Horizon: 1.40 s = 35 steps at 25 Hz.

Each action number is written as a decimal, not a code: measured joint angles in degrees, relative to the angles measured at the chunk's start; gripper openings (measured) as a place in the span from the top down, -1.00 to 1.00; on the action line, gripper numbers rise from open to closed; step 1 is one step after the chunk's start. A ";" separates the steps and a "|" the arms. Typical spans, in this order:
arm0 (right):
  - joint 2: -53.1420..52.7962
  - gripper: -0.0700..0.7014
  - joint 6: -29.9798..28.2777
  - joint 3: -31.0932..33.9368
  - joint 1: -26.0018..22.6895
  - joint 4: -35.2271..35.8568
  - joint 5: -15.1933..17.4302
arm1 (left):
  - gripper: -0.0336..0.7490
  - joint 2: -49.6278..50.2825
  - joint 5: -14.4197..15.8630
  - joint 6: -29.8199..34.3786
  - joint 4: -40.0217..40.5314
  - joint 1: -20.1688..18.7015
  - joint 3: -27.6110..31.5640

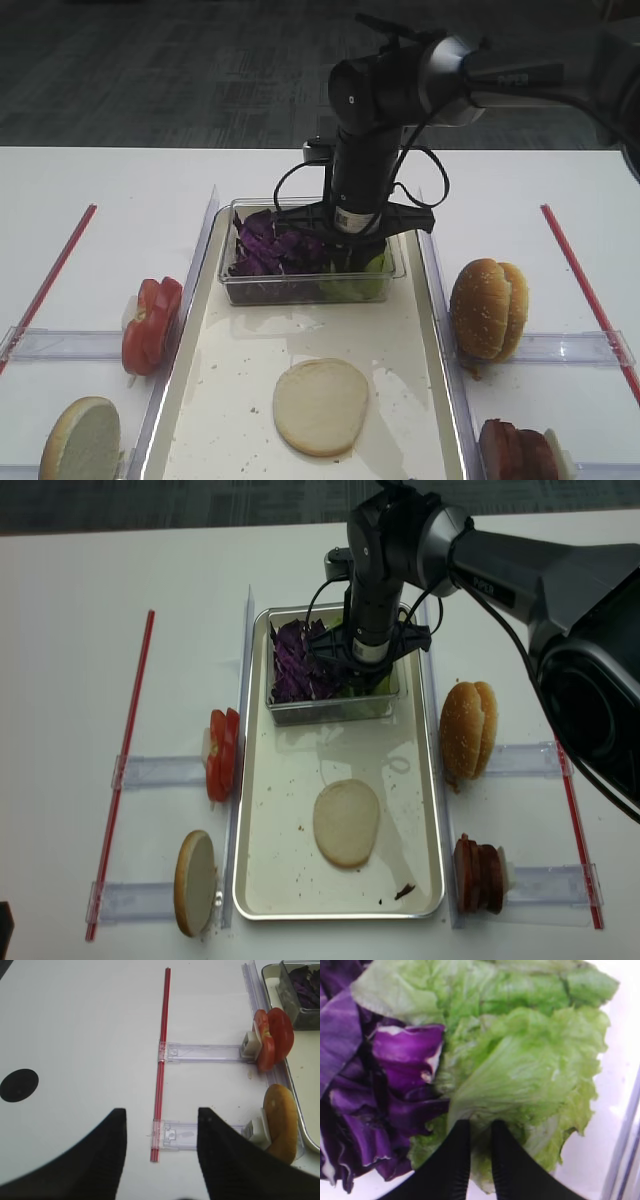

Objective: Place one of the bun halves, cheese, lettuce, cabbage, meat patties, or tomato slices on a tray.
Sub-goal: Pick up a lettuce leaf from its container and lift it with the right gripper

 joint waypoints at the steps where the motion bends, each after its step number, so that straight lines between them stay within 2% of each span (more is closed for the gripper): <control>1: 0.00 0.41 0.00 0.00 0.00 0.00 0.00 | 0.14 0.00 0.00 0.00 0.00 0.00 0.00; 9: 0.00 0.69 -0.97 0.00 0.00 0.00 0.00 | 0.14 0.00 0.00 0.00 0.00 0.00 0.00; 22: -0.34 0.72 -1.42 -0.23 0.00 0.00 0.38 | 0.14 0.00 0.00 0.00 0.00 0.00 0.00; 35: -2.10 0.72 -1.42 -7.68 0.03 -0.58 7.52 | 0.14 0.00 0.00 0.00 0.00 0.00 0.00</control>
